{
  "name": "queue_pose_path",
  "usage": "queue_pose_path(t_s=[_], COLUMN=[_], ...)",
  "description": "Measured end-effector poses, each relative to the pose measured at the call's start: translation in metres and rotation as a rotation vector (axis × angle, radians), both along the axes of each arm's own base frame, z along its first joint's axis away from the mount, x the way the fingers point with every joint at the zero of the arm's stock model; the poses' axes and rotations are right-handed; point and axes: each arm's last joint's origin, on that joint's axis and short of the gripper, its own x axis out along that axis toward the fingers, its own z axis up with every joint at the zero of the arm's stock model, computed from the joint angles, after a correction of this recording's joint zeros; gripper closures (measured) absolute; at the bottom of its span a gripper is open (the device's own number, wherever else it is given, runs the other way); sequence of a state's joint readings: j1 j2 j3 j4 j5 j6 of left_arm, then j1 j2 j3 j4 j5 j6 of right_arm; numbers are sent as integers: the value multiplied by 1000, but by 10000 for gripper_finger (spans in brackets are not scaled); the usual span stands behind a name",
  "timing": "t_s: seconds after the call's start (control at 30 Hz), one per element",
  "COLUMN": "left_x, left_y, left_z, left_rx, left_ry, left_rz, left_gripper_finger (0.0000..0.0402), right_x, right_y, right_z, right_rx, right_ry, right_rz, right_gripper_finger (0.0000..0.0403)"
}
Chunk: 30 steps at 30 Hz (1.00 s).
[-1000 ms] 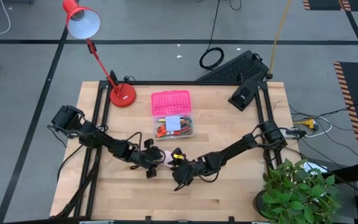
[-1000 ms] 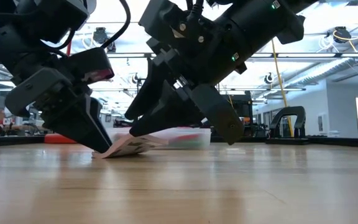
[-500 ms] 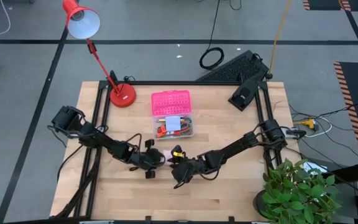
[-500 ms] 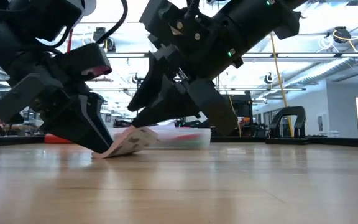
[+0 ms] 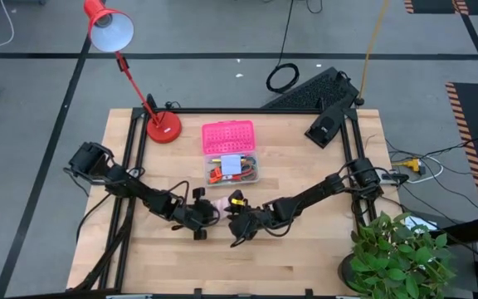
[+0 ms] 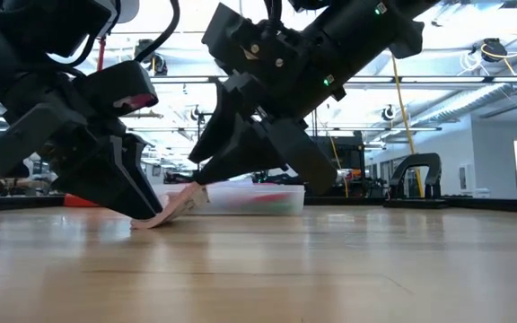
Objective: Pack school essentials
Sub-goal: Put the light pink sticky note into the pink supply box
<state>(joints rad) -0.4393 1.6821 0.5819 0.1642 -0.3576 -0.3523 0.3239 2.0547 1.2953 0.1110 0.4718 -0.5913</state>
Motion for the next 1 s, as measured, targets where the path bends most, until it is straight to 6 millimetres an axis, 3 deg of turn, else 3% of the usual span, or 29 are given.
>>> queue_pose_path(t_s=[0.37, 0.67, 1.0], left_x=[-2, -1, -13], left_y=[1, 1, 3], left_z=[-1, -1, 43], left_rx=[-16, -19, -55], left_ry=[16, 7, -69], left_rz=[15, 9, -37], left_gripper_finger=[261, 261, 261], right_x=[-17, -13, -8], right_y=[1, 4, -3], right_z=[0, -8, -11], right_rx=[-55, -19, 49], right_ry=[166, 181, 162], right_rz=[16, 101, 86], right_gripper_finger=[260, 223, 214])
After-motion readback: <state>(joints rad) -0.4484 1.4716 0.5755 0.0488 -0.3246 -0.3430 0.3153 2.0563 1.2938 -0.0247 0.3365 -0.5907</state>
